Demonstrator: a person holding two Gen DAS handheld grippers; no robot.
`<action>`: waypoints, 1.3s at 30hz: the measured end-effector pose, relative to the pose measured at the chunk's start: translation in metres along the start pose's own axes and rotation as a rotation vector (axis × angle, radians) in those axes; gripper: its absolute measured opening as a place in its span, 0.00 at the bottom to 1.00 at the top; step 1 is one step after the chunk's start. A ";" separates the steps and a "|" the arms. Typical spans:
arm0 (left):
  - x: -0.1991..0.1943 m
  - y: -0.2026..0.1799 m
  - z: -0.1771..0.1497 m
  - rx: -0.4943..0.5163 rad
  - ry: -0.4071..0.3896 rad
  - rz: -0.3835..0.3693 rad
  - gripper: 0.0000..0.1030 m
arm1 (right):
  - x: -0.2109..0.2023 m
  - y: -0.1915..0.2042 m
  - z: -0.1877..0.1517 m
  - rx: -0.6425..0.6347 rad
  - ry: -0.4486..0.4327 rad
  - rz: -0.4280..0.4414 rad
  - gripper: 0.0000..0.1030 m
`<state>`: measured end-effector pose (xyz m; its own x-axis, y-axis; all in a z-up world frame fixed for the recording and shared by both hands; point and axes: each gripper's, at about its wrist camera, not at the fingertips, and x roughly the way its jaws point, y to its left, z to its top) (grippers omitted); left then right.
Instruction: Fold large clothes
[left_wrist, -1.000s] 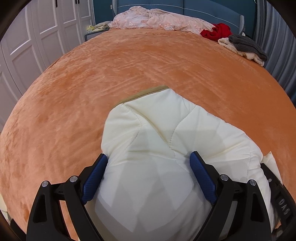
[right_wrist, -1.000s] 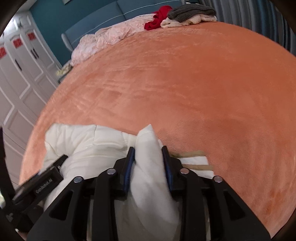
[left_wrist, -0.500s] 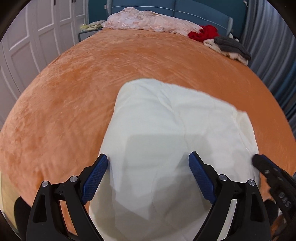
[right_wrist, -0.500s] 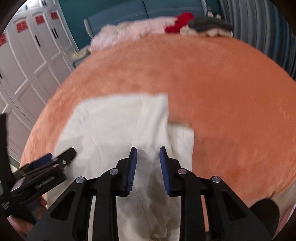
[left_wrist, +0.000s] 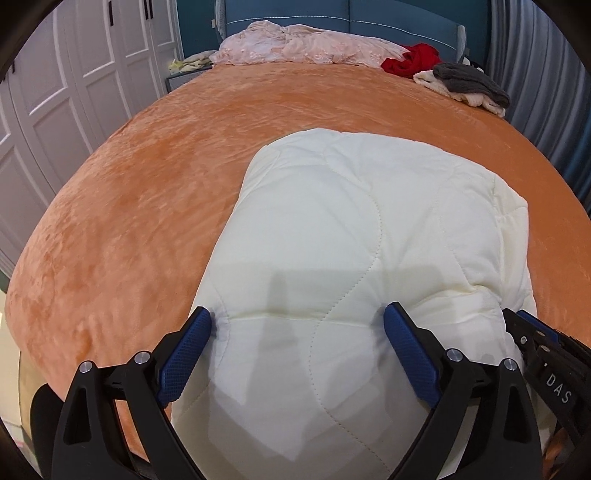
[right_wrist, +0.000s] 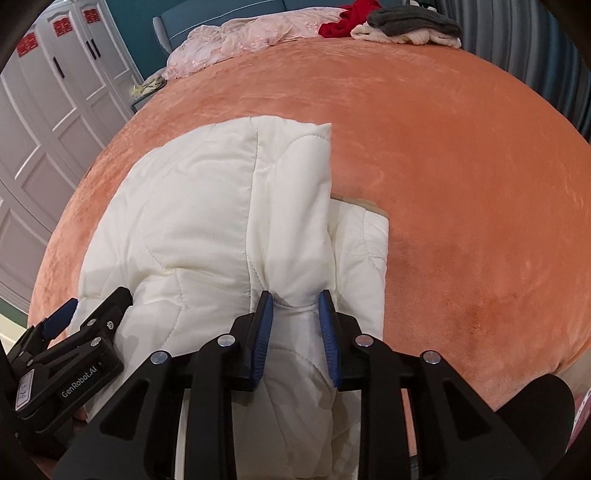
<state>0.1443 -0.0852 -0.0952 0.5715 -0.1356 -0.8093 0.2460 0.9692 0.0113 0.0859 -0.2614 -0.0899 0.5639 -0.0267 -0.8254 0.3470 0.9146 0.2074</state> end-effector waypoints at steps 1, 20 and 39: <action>0.001 -0.001 0.000 0.001 -0.002 0.002 0.92 | 0.001 0.001 -0.001 -0.004 -0.001 -0.001 0.24; -0.013 0.019 -0.001 -0.056 0.025 -0.069 0.94 | -0.030 -0.016 -0.006 0.072 -0.047 0.038 0.53; 0.022 0.109 -0.040 -0.494 0.322 -0.607 0.94 | 0.013 -0.084 -0.044 0.497 0.167 0.493 0.86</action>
<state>0.1523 0.0257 -0.1359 0.1815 -0.6692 -0.7206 0.0247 0.7356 -0.6770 0.0311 -0.3212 -0.1413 0.6341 0.4407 -0.6354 0.4040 0.5119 0.7581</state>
